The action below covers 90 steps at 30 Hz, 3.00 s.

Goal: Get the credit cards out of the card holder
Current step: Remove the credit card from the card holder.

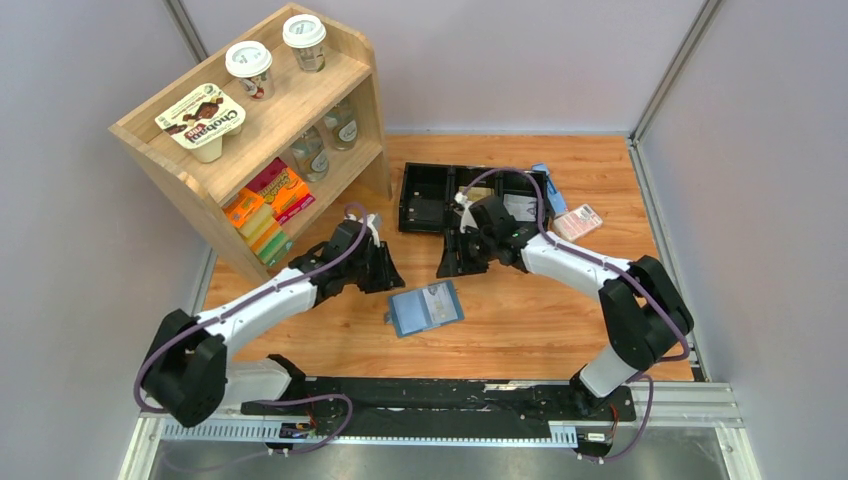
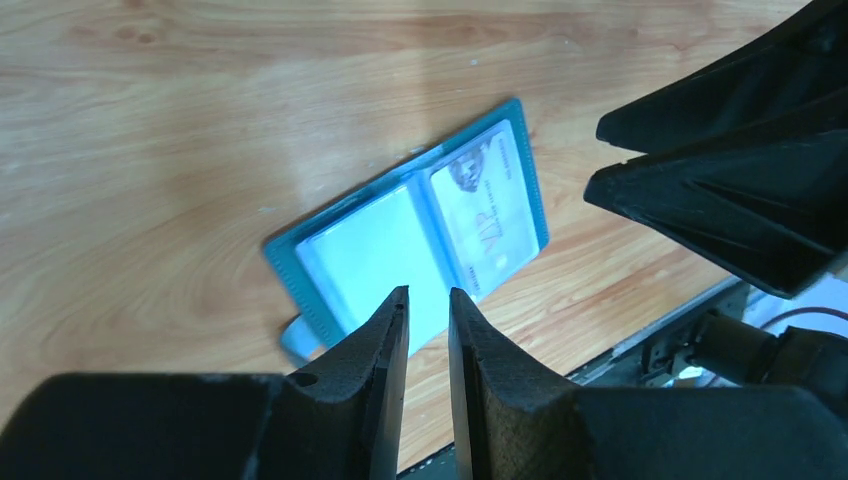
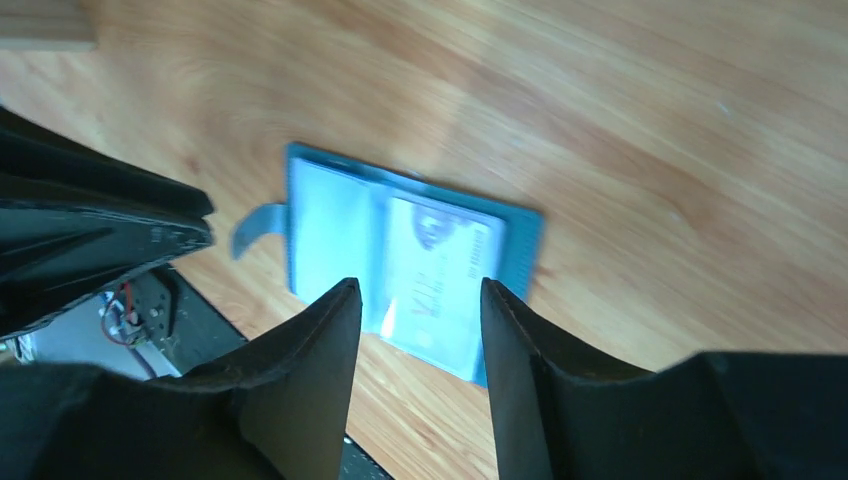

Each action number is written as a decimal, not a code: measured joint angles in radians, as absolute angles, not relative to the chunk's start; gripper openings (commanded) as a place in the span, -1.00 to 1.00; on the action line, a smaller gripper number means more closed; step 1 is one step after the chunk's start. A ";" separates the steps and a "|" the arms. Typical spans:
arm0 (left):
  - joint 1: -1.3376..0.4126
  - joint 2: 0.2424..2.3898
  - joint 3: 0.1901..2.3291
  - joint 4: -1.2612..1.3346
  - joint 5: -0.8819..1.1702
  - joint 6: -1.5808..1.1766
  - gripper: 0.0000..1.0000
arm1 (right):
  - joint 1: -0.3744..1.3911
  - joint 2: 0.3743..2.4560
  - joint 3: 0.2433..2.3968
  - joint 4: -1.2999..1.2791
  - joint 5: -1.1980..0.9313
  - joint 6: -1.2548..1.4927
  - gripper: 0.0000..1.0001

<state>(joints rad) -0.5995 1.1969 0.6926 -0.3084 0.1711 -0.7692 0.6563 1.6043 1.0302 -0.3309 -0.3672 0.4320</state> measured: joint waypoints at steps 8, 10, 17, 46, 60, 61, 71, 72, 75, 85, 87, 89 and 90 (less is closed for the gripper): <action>-0.632 1.392 0.707 -0.169 0.244 -0.881 -0.41 | 0.606 1.596 0.892 -0.319 -0.383 0.445 -0.33; -0.650 1.431 0.710 -0.144 0.254 -0.905 -0.41 | 0.606 1.596 0.879 -0.303 -0.395 0.449 -0.42; -0.680 1.501 0.710 -0.096 0.260 -0.968 -0.41 | 0.606 1.611 0.852 -0.227 -0.440 0.456 -0.63; -0.680 1.557 0.590 0.138 0.290 -1.073 -0.50 | 0.596 1.679 0.744 -0.061 -0.540 0.532 -0.78; -0.680 1.465 0.504 0.316 0.310 -1.098 -0.72 | 0.593 1.697 0.738 -0.022 -0.560 0.562 -0.77; -0.680 1.462 0.504 0.324 0.312 -1.098 -0.75 | 0.593 1.698 0.738 -0.020 -0.561 0.562 -0.77; -0.680 1.483 0.503 0.379 0.337 -1.106 -0.76 | 0.593 1.703 0.738 -0.013 -0.567 0.572 -0.75; -0.680 1.489 0.503 0.387 0.339 -1.107 -0.76 | 0.593 1.705 0.738 -0.012 -0.568 0.573 -0.75; -0.679 1.497 0.503 0.392 0.340 -1.111 -0.97 | 0.591 1.709 0.738 -0.009 -0.574 0.574 -0.75; -0.665 1.446 0.503 0.286 0.307 -1.081 -1.00 | 0.591 1.718 0.739 -0.002 -0.581 0.580 -0.77; -0.651 1.415 0.502 0.249 0.303 -1.068 -1.00 | 0.592 1.723 0.741 0.002 -0.583 0.583 -0.77; -0.639 1.391 0.497 0.215 0.298 -1.058 -1.00 | 0.593 1.727 0.743 0.006 -0.586 0.587 -0.78; -0.636 1.385 0.496 0.203 0.296 -1.055 -1.00 | 0.593 1.728 0.745 0.005 -0.588 0.588 -0.78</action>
